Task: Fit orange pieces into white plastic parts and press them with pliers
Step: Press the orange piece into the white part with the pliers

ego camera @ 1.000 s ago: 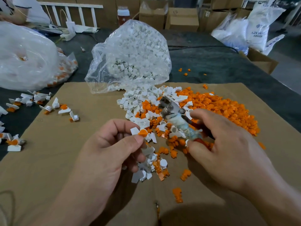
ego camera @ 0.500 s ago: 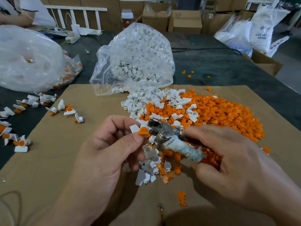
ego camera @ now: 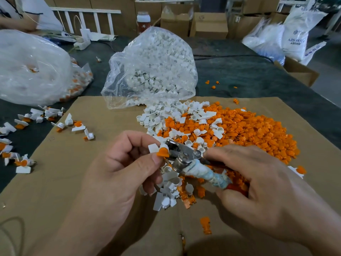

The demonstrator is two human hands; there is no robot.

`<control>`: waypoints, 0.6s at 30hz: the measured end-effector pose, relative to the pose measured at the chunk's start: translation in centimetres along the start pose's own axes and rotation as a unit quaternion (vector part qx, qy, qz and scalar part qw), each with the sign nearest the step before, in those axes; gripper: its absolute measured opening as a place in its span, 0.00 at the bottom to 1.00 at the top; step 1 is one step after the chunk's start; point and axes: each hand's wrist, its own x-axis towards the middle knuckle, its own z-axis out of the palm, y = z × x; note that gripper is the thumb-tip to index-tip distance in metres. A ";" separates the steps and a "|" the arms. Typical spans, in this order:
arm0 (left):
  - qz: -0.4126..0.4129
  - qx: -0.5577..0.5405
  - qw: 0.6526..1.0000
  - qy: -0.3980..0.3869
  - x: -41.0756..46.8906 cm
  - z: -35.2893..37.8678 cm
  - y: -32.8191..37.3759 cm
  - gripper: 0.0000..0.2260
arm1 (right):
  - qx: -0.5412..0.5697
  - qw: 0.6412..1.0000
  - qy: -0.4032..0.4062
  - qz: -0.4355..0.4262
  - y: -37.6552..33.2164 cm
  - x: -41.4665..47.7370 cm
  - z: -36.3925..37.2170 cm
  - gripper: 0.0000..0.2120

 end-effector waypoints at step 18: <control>-0.002 0.054 0.998 -0.024 0.1 -0.2 -0.5 0.07 | -0.043 0.999 0.008 -0.015 -0.4 0.1 0.0 0.17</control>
